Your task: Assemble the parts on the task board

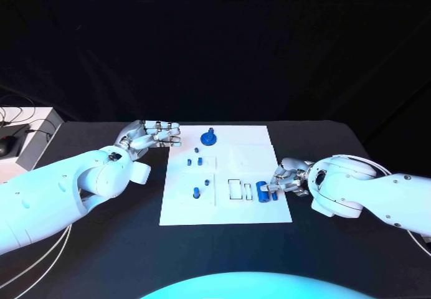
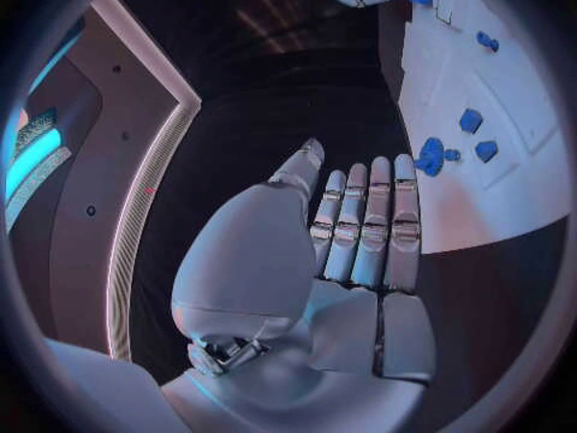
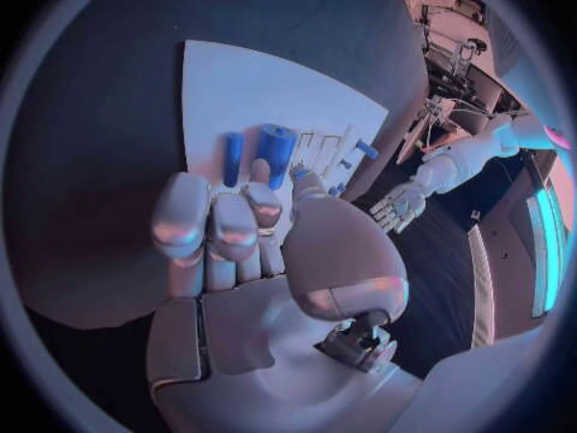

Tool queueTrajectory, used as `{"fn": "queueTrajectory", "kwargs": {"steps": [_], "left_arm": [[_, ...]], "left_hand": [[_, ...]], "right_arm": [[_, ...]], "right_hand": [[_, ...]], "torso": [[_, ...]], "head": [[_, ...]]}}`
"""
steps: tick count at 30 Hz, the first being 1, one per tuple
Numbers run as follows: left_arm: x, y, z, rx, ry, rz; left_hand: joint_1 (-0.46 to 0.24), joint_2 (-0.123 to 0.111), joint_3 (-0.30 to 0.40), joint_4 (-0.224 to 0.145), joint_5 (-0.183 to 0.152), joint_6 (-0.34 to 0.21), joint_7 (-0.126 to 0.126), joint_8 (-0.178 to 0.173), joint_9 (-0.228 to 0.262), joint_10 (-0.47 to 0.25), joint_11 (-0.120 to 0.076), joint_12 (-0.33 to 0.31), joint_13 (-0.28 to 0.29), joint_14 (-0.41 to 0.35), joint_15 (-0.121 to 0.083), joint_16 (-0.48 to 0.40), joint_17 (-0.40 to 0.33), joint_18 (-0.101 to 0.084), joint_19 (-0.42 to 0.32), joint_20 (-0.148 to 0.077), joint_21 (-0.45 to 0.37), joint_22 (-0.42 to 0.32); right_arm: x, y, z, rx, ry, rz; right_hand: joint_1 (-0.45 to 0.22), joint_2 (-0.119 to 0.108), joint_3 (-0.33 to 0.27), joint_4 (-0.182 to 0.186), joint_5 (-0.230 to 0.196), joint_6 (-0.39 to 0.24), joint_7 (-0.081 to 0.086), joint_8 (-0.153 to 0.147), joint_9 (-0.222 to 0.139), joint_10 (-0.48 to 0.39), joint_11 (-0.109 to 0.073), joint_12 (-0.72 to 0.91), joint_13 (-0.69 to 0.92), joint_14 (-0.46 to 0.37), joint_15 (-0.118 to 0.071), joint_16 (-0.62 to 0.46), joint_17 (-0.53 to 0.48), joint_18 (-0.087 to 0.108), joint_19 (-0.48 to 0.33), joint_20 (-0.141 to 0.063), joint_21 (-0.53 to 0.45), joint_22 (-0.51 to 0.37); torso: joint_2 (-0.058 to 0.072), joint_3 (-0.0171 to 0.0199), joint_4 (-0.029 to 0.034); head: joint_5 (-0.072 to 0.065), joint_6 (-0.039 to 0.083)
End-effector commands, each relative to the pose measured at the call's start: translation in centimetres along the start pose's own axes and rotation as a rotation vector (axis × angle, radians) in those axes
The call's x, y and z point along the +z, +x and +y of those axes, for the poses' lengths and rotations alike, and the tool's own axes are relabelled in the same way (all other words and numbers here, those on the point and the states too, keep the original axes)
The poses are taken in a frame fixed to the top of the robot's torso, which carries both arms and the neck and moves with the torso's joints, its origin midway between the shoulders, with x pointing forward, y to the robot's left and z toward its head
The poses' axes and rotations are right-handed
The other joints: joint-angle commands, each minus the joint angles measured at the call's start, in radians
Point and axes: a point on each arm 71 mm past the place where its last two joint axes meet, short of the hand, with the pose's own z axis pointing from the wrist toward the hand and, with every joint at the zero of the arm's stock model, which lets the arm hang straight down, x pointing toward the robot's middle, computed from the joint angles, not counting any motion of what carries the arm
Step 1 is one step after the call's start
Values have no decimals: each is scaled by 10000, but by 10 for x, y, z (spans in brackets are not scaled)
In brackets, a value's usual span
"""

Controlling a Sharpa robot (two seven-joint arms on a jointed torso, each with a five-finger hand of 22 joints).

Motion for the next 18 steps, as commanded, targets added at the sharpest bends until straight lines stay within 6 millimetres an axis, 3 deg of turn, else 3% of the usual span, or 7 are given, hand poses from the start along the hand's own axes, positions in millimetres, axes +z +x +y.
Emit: {"fn": "queueTrajectory", "kwargs": {"steps": [1, 10, 18], "left_arm": [[0, 2, -1, 11, 88, 186], [-1, 1, -1, 2, 77, 181], [-1, 1, -1, -5, 63, 197]], "left_hand": [[-33, -63, -36, 53, 23, 22, -59, 15, 1, -52, 48, -52, 9, 70, 0, -12, 9, -197, -15, -62, 39, 9], [-29, -59, -79, 72, 17, 17, -53, 14, 1, -60, 53, -50, 10, 65, 4, -18, 9, -196, -25, -55, 36, 8], [-29, -53, -109, 86, 17, 18, -51, 15, 2, -67, 55, -51, 10, 47, 11, -26, 8, -198, -36, -48, 29, 5]], "right_arm": [[4, 4, -1, -279, 124, 158], [10, 8, -2, -658, 228, 300], [16, 15, 2, -1081, 180, 317]], "right_hand": [[-201, -21, -97, 81, -165, 66, 23, -36, 33, 59, 6, -34, -2, 75, -9, 22, 10, -98, 555, -54, 41, 1249], [-614, -312, -148, 114, -802, 85, -9, 4, 274, 63, -10, -67, -19, 80, -21, 41, 76, -111, 553, -64, 115, 1264], [-906, -628, 150, 296, -1295, 114, -22, -69, 547, 65, -15, -57, -16, 92, -25, 63, 167, -122, 542, -68, 193, 1275]], "torso": [[-2, 13, 5], [6, 11, -9], [14, 7, -4]], "head": [[21, -48], [64, -61], [82, -77]]}}
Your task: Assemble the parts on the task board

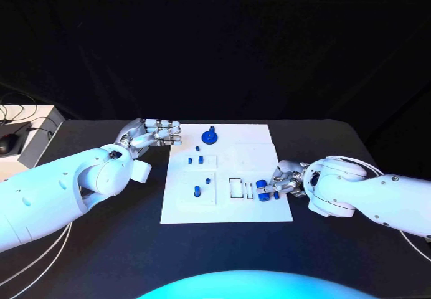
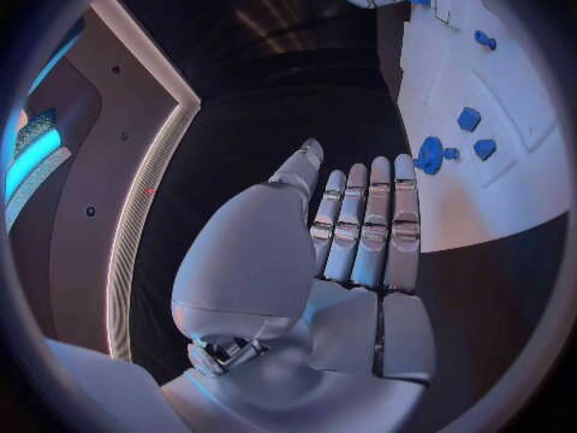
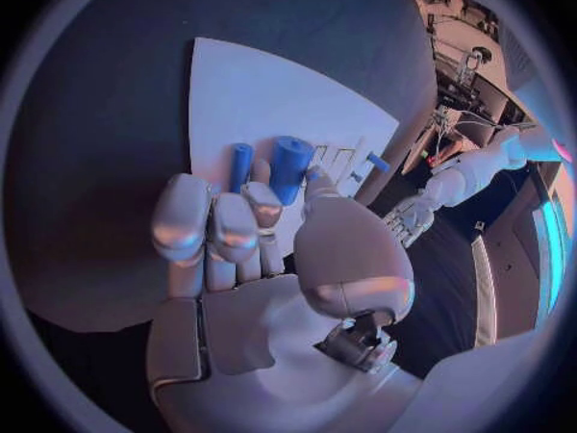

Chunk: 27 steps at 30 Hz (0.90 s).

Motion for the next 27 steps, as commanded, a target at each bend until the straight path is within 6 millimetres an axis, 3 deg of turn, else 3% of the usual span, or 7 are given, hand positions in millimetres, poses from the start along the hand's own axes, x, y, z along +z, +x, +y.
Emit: {"fn": "queueTrajectory", "kwargs": {"steps": [1, 8, 13, 18, 22, 27], "left_arm": [[0, 2, -1, -37, 73, 208], [-1, 1, -1, -31, 56, 192], [-1, 1, -1, -28, 35, 189], [-1, 1, -1, -24, 16, 185], [-2, 0, -1, -20, -1, 177], [-2, 0, -1, -18, -27, 177]], "left_hand": [[-23, -50, -48, 12, 19, 12, -51, 14, 1, -27, 18, -50, 11, 40, 12, -28, 11, -196, -42, -44, 24, 4], [-23, -50, -48, 12, 19, 12, -51, 14, 1, -27, 18, -50, 11, 40, 12, -28, 11, -196, -42, -44, 24, 4], [-6, -38, -107, 32, 19, -1, -36, 12, 0, -39, 24, -51, 11, 33, 17, -26, 12, -187, -43, -36, 19, -1], [0, -35, -118, 34, 19, -16, -21, 12, 0, -51, 30, -50, 11, 31, 19, -26, 12, -187, -43, -33, 18, -2], [0, -35, -118, 34, 19, -16, -21, 12, 0, -51, 30, -50, 11, 31, 19, -26, 12, -187, -43, -33, 18, -2], [21, -15, -121, 34, 21, -12, -17, 13, 1, -52, 30, -49, 11, 35, 17, -22, 13, -183, -39, -35, 19, -2]], "right_arm": [[3, 4, 2, -562, 7, 73], [8, 8, 7, -690, -68, 50], [11, 9, 9, -719, -83, 36], [12, 10, 11, -654, -117, -6], [11, 10, 12, -326, -197, -123], [7, 11, 14, 465, -286, -110]], "right_hand": [[-106, -62, 137, 24, -77, 85, 11, -81, 63, 62, -17, -24, -5, 53, 13, 64, 27, -123, 543, -71, 38, 1277], [-84, -107, 244, 33, -62, 96, 8, -112, 143, 69, -22, -13, -2, 59, 10, 69, 52, -125, 539, -71, 63, 1280], [-33, -5, 218, -121, 299, 99, 5, -124, 206, 63, -24, -21, -8, 58, 10, 61, 56, -130, 536, -74, 91, 1286], [89, 224, 150, -388, 1021, 108, -3, -139, 264, 62, -30, -12, -6, 62, 3, 66, 78, -132, 535, -78, 107, 1288], [342, 548, 294, -660, 2164, 150, -34, -108, 309, 79, -54, 7, 2, 69, -14, 86, 117, -146, 542, -91, 182, 1305], [527, 757, 427, -985, 3090, 156, -85, -84, 365, 97, -95, 18, 11, 67, -46, 109, 165, -170, 551, -119, 319, 1332]], "torso": [[4, -5, 8], [12, -19, 19], [3, -18, 8], [4, -14, 5], [5, -8, 6], [9, -3, 5]], "head": [[12, -17], [4, -42], [26, -63], [52, -77], [64, -77], [91, -70]]}}
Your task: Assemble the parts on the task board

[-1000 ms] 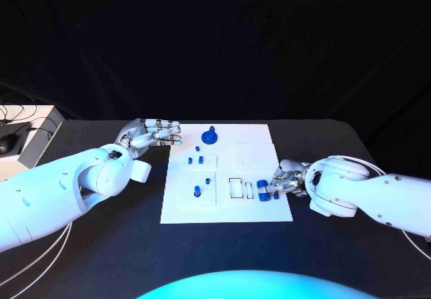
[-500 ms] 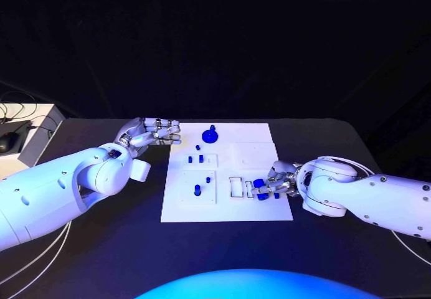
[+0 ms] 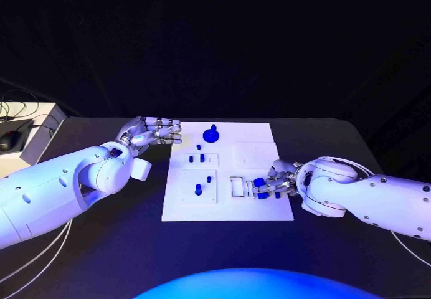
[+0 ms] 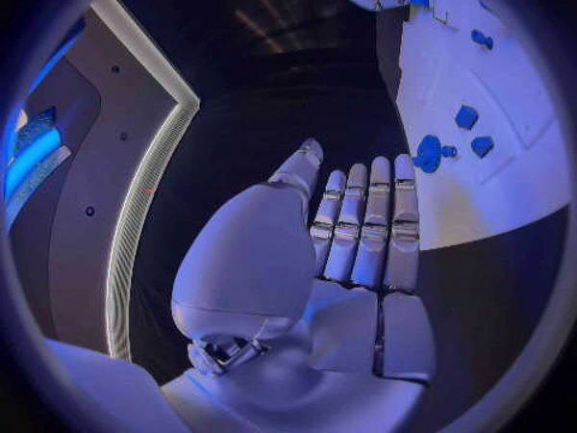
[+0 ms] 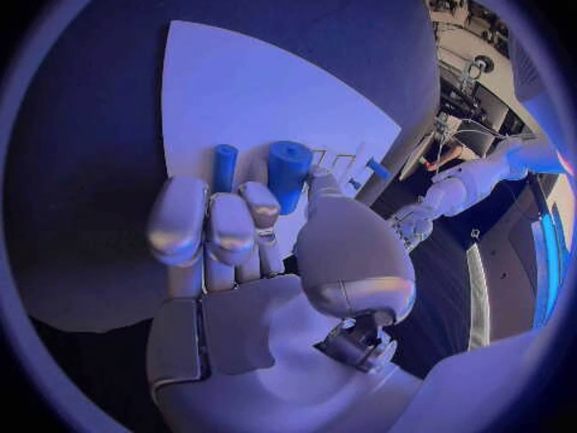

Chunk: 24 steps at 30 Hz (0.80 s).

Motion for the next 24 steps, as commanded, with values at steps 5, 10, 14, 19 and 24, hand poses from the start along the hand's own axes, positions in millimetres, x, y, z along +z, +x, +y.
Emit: {"fn": "queueTrajectory", "kwargs": {"steps": [5, 10, 14, 19, 24], "left_arm": [[0, 1, 0, -30, 1, 177], [0, 1, 0, -27, -13, 170], [0, 1, 0, -31, -22, 185], [0, 1, 0, -33, -32, 192], [0, 1, 0, -37, -39, 206]], "left_hand": [[21, -16, -47, -3, 21, -12, -17, 13, 1, -52, 31, -49, 11, 36, 16, -21, 14, -183, -38, -35, 20, 0], [21, -16, -47, -3, 21, -12, -17, 13, 1, -52, 31, -49, 11, 36, 16, -21, 14, -183, -38, -35, 20, 0], [21, -16, -47, -3, 21, -12, -17, 13, 1, -52, 31, -49, 11, 36, 16, -21, 14, -183, -38, -35, 20, 0], [21, -16, -47, -3, 21, -12, -17, 13, 1, -52, 31, -49, 11, 36, 16, -21, 14, -183, -38, -35, 20, 0], [33, -5, -62, 5, 20, 7, -23, 15, 1, -48, 30, -50, 11, 33, 13, -14, 13, -185, -40, -35, 22, 2]], "right_arm": [[-11, 0, 3, 1740, -137, 101], [-18, -8, 7, 2535, -243, 98], [-22, -11, 12, 2985, -355, 126], [-22, -12, 19, 3190, -470, 221], [-16, -11, 27, 3011, -551, 128]], "right_hand": [[367, 602, 412, -755, 567, -19, -116, 32, 71, 27, -108, 4, 23, 46, -40, 46, 30, -109, 499, -104, 163, 1336], [308, 615, 434, -855, 574, -13, -119, 24, 75, 31, -110, 3, 30, 50, -42, 44, 43, -109, 494, -107, 177, 1335], [223, 638, 444, -911, 585, -5, -116, 10, 70, 29, -108, -8, 35, 52, -40, 40, 51, -111, 491, -105, 215, 1341], [205, 629, 437, -924, 583, -5, -115, 6, 71, 21, -107, -23, 31, 51, -40, 35, 47, -111, 490, -105, 225, 1343], [182, 600, 414, -943, 517, -3, -112, 3, 71, 13, -103, -35, 29, 50, -37, 29, 46, -111, 483, -103, 217, 1340]], "torso": [[4, 2, -7], [4, 0, -5], [1, -4, 1], [7, -6, 6], [8, -14, 4]], "head": [[30, 2], [29, 15], [35, 21], [58, 19], [54, 29]]}}
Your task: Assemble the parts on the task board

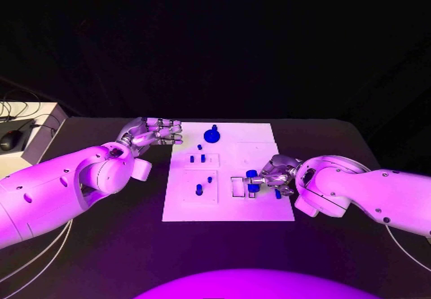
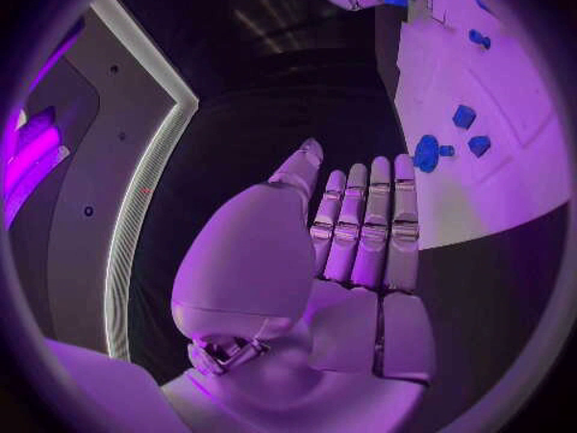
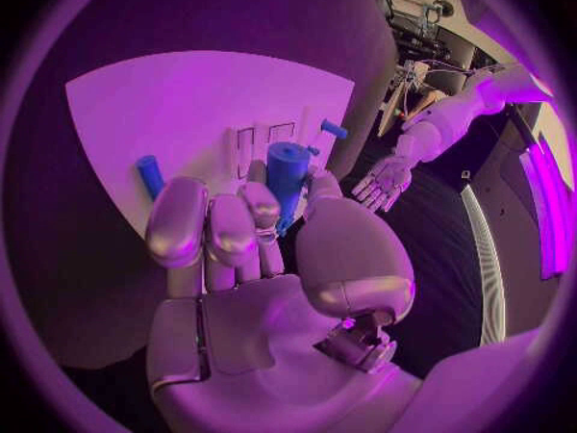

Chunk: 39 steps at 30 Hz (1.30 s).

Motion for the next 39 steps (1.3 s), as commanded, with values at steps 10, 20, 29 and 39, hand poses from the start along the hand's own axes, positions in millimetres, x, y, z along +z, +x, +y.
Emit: {"fn": "queueTrajectory", "kwargs": {"steps": [10, 20, 29, 39], "left_arm": [[0, 3, 0, -51, 11, 243], [0, 2, 0, -46, -7, 240], [0, 1, 0, -40, -35, 228], [-1, 1, 0, -45, -66, 252]], "left_hand": [[33, -5, -52, 16, 20, 7, -23, 15, 1, -48, 30, -50, 11, 34, 13, -14, 15, -186, -40, -35, 22, 3], [25, -5, -81, 33, 15, 6, -14, 15, 1, -74, 40, -51, 11, 9, 24, -20, 12, -188, -50, -29, 15, -1], [29, -5, -101, 35, 15, 2, -13, 14, 1, -92, 45, -50, 11, -7, 30, -19, 13, -189, -58, -22, 6, -6], [28, 1, -116, 39, 15, 2, -13, 14, 1, -113, 52, -50, 11, -38, 41, -23, 11, -191, -74, -13, -7, -14]], "right_arm": [[18, 10, 13, -323, -187, -183], [21, 15, 17, -980, -349, -238], [20, 20, 22, -1280, -544, -186], [21, 21, 21, -1586, -519, -127]], "right_hand": [[281, 392, 606, -687, -104, 26, -48, 7, 9, -6, -76, -56, -9, 30, -21, 9, -6, -106, 512, -63, 2, 1339], [282, 328, 549, -706, -248, 21, -39, -1, 10, -13, -69, -55, -5, 31, -16, 3, -5, -104, 506, -59, -8, 1336], [292, 317, 528, -723, -277, 35, -42, -6, 4, -8, -70, -44, 2, 36, -15, 12, 14, -109, 513, -58, 44, 1349], [270, 307, 486, -712, -344, 41, -40, -13, 1, 0, -69, -27, 11, 36, -16, 24, 33, -117, 520, -58, 127, 1367]], "torso": [[3, -2, 7], [10, 5, -10], [13, 8, -14], [6, -1, -5]], "head": [[30, -5], [82, -25], [110, -25], [115, -33]]}}
